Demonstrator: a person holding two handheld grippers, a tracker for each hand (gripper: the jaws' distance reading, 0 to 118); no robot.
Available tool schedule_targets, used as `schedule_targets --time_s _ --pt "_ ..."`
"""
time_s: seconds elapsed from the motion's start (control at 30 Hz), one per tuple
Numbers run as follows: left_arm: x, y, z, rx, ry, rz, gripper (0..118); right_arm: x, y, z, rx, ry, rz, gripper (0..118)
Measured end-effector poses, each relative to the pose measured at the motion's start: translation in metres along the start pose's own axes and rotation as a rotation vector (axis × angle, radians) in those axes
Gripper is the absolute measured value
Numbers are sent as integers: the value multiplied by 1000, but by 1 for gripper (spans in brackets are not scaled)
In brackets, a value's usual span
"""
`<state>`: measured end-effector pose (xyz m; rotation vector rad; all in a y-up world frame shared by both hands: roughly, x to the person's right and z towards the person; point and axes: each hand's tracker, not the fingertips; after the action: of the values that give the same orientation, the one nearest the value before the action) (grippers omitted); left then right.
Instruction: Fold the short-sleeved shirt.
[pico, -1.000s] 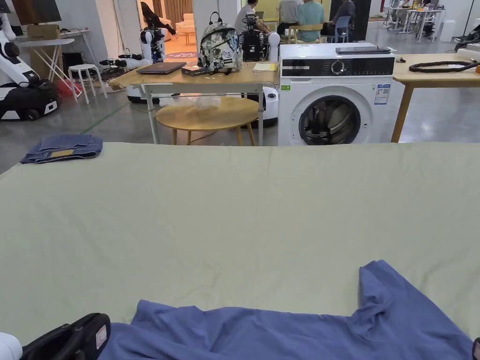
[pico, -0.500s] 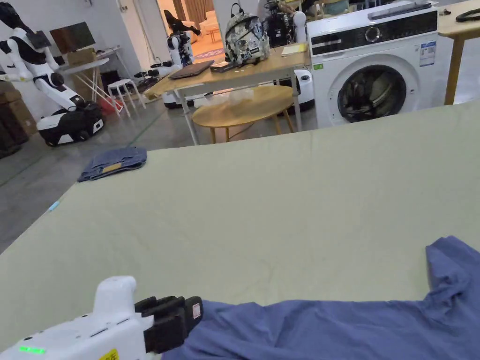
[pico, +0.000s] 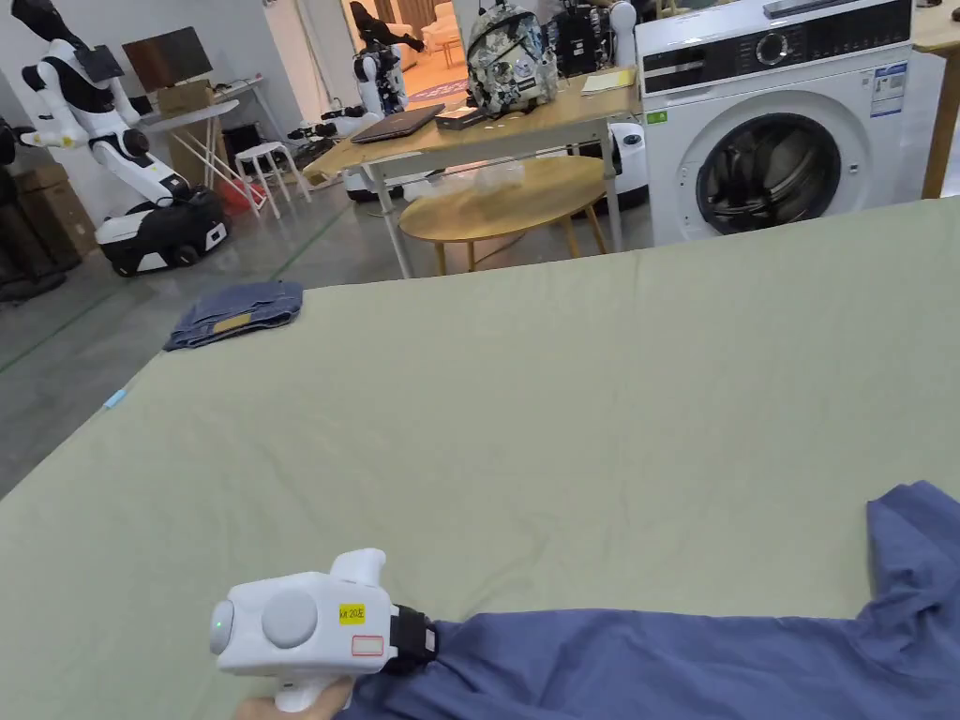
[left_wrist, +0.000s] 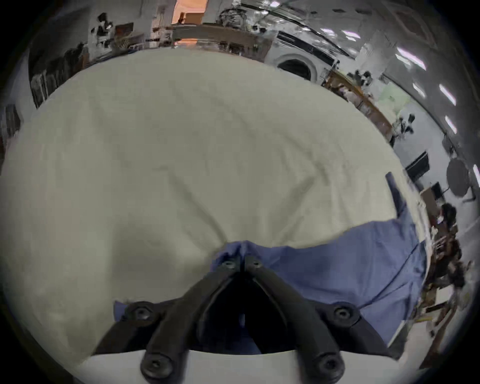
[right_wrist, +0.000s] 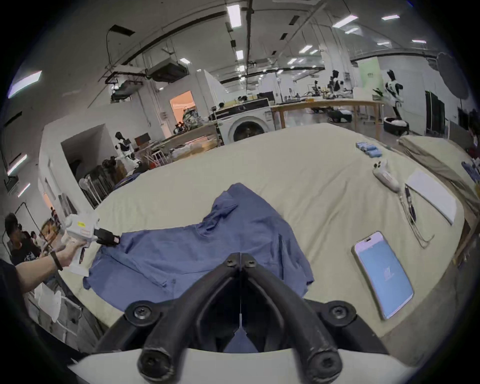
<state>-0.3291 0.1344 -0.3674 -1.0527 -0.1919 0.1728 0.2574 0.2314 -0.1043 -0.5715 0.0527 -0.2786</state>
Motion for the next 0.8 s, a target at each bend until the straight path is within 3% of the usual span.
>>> schedule_targets --time_s 0.13,0.17,0.23,0.27,0.47,0.53,0.6,0.67,0.73,0.8 --pt "4 11 3 -53 -3 -22 0 9 43 -28 -1 -19 24 0" --pt "4 11 6 -65 -3 -12 0 11 55 -39 -17 -21 27 11" --pt "7 14 5 -85 2 5 0 19 81 -75 -137 -5 41 55" --pt "8 14 5 -88 4 5 0 23 86 -95 -176 18 47 59" --pt "-5 15 6 -99 -16 48 0 46 101 -220 -480 -123 79 57" --pt "-6 15 6 -103 -26 61 0 53 89 -248 -593 -128 87 35" --pt "-12 16 7 -105 -31 77 0 48 79 -253 -601 -190 157 32" --pt "-9 13 8 -96 -25 62 0 34 81 -243 -548 -182 220 26" --pt "-9 9 10 -77 -21 29 0 29 81 -240 -545 -176 235 3" --pt "-8 1 22 45 -34 4 0 25 84 -236 -539 -172 253 2"
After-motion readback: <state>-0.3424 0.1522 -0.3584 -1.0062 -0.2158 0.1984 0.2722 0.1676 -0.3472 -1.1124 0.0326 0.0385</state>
